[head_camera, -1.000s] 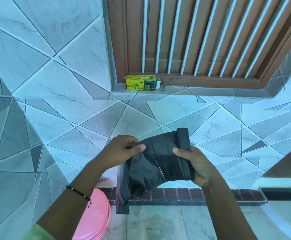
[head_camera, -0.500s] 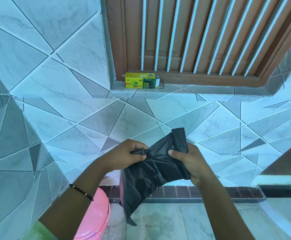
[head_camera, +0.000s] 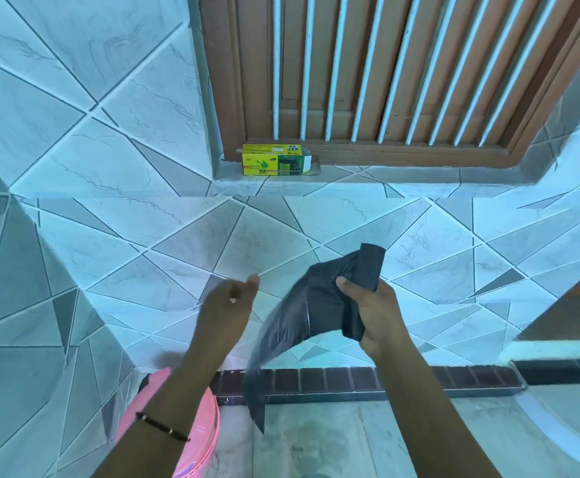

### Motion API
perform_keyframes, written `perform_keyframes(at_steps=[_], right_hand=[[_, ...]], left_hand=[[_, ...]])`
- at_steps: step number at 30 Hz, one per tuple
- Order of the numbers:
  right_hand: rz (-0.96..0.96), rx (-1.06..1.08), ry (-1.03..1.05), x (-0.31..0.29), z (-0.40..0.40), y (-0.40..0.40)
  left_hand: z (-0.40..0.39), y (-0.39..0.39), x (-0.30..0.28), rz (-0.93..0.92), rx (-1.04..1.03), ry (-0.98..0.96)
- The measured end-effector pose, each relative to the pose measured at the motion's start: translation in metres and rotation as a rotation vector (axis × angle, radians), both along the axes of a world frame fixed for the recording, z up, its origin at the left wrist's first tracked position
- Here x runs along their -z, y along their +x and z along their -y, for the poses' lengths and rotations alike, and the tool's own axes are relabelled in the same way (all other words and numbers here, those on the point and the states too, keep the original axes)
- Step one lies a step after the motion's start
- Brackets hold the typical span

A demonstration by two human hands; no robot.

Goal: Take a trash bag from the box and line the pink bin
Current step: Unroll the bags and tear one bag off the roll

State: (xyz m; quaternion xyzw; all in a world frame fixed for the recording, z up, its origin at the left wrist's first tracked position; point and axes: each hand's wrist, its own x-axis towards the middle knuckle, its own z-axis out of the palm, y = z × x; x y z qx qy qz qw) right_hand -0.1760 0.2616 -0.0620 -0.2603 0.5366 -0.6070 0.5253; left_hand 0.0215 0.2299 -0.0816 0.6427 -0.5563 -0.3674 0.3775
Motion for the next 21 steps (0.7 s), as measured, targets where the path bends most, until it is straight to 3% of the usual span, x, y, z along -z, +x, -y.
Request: perform_keyframes(at_steps=[3,5,6,8,10,13,17,21], right_hand=[[0.118,-0.012,0.043,0.000,0.002,0.009],[0.188,-0.023,0.075,0.000,0.004,0.014],[0.222,-0.028,0.084,0.000,0.005,0.015],[0.281,-0.031,0.089,0.002,0.005,0.017],[0.294,-0.029,0.080,0.003,0.003,0.014],[0.274,-0.072,0.035,0.002,-0.002,0.006],[0.155,-0.266,-0.014,0.001,-0.009,0.011],[-0.044,-0.263,-0.004,0.001,-0.011,0.020]], left_hand=[[-0.028,-0.017,0.015,-0.290,0.356,0.690],[-0.035,-0.029,0.029,-0.616,0.535,0.915],[-0.036,-0.035,0.034,-0.814,0.519,0.942],[-0.035,-0.044,0.033,-1.190,0.311,0.890],[-0.033,-0.048,0.028,-1.362,0.077,0.732],[-0.030,-0.042,0.018,-1.432,-0.083,0.557],[-0.028,-0.040,0.007,-1.432,-0.065,0.438],[-0.031,-0.044,0.007,-1.343,-0.017,0.407]])
